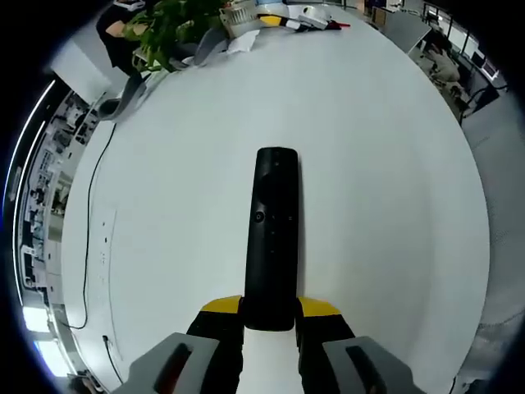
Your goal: Press the specified remote control buttons in sequence, fully releasing each button before pressing the next.
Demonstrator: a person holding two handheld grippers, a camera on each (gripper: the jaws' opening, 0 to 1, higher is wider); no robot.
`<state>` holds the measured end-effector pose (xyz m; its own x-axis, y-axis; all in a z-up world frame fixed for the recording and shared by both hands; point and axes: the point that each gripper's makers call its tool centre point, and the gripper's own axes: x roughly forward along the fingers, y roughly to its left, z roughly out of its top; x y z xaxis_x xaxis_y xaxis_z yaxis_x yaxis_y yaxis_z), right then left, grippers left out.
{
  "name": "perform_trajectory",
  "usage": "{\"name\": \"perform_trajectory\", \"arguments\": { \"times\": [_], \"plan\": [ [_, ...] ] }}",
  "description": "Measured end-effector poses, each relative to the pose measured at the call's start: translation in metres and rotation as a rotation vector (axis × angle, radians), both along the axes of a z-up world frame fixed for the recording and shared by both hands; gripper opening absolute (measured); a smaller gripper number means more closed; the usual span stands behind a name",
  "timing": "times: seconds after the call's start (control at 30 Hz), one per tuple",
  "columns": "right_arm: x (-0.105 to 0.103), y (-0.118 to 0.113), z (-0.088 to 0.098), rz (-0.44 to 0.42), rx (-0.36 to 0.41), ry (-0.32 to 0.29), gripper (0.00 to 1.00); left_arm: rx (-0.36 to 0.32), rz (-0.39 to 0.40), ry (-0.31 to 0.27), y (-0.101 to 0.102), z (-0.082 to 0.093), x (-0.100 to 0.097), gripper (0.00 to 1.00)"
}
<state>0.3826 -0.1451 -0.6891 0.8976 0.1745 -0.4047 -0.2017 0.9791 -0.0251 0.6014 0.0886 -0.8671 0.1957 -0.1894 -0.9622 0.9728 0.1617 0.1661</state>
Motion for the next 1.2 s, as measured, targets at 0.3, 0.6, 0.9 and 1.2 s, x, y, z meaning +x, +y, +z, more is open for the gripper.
{"name": "perform_trajectory", "arguments": {
  "times": [0.3, 0.6, 0.9, 1.2],
  "plan": [
    [0.0, 0.001, -0.005, 0.009, -0.013, 0.024, 0.77, 0.03, -0.039, -0.026, 0.001, -0.002, 0.023, 0.23],
    [0.0, 0.0, -0.009, 0.001, -0.026, 0.045, 0.77, 0.039, -0.005, -0.03, 0.006, -0.008, 0.051, 0.24],
    [0.001, 0.0, -0.012, 0.002, -0.03, 0.056, 0.76, 0.052, -0.017, 0.024, 0.004, -0.01, 0.05, 0.24],
    [0.0, -0.001, -0.01, -0.006, -0.023, 0.043, 0.76, 0.074, -0.049, 0.057, 0.003, -0.011, 0.051, 0.25]
  ]
}}
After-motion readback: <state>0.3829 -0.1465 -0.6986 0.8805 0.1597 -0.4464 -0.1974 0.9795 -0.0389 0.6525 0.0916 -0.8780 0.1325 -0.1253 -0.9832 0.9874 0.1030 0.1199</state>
